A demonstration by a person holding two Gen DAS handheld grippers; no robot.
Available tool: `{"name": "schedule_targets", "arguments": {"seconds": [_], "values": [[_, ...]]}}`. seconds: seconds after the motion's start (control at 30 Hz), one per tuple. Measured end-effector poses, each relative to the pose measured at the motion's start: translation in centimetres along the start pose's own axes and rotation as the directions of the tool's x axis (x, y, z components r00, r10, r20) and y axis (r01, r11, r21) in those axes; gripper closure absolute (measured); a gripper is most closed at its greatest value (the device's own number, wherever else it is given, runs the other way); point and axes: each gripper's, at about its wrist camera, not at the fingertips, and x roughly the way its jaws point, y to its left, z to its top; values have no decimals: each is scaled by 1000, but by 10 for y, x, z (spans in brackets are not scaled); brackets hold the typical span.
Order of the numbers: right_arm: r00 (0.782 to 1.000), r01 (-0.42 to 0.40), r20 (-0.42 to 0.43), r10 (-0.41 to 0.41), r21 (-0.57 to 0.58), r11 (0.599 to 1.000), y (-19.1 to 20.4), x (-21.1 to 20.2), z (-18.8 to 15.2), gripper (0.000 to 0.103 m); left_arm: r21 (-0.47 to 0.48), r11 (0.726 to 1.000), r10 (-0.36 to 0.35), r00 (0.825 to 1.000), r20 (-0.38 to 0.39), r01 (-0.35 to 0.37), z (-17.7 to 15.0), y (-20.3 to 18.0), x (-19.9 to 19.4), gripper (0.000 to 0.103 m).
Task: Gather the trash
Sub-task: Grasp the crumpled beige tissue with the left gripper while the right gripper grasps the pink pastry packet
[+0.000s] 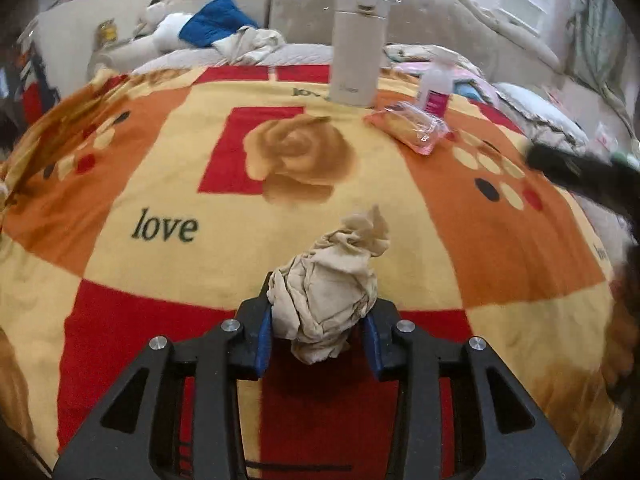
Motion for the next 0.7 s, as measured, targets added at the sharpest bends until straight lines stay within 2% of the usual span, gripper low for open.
{"name": "schedule_targets", "arguments": {"seconds": [0.1,0.3,0.43,0.47,0.5,0.53,0.57,0.7], "values": [[999,7,-45,-11,-95,995,14,45,30,17,-69,997,-26,1000,4,26,0,13,4,68],[992,58,-97,-80,-216,975,19,114,62,17,-67,997,-38,999,10,39,-5,11,7,69],[981,90,-142,-129,-256,962,17,143,68,17,-70,996,-48,999,10,49,-8,11,8,69],[976,98,-162,-143,-263,960,17,149,67,26,-69,996,-48,999,8,48,-6,12,8,69],[972,104,-180,-154,-262,959,16,153,63,34,-71,996,-50,999,8,50,-2,13,6,69],[973,93,-183,-142,-250,964,15,150,61,37,-73,996,-52,999,8,52,0,13,5,69],[977,83,-171,-125,-236,968,14,143,59,48,-74,996,-51,999,8,52,-1,14,4,69],[986,62,-139,-91,-199,978,11,98,43,48,-76,996,-50,999,4,51,1,14,4,69]]}}
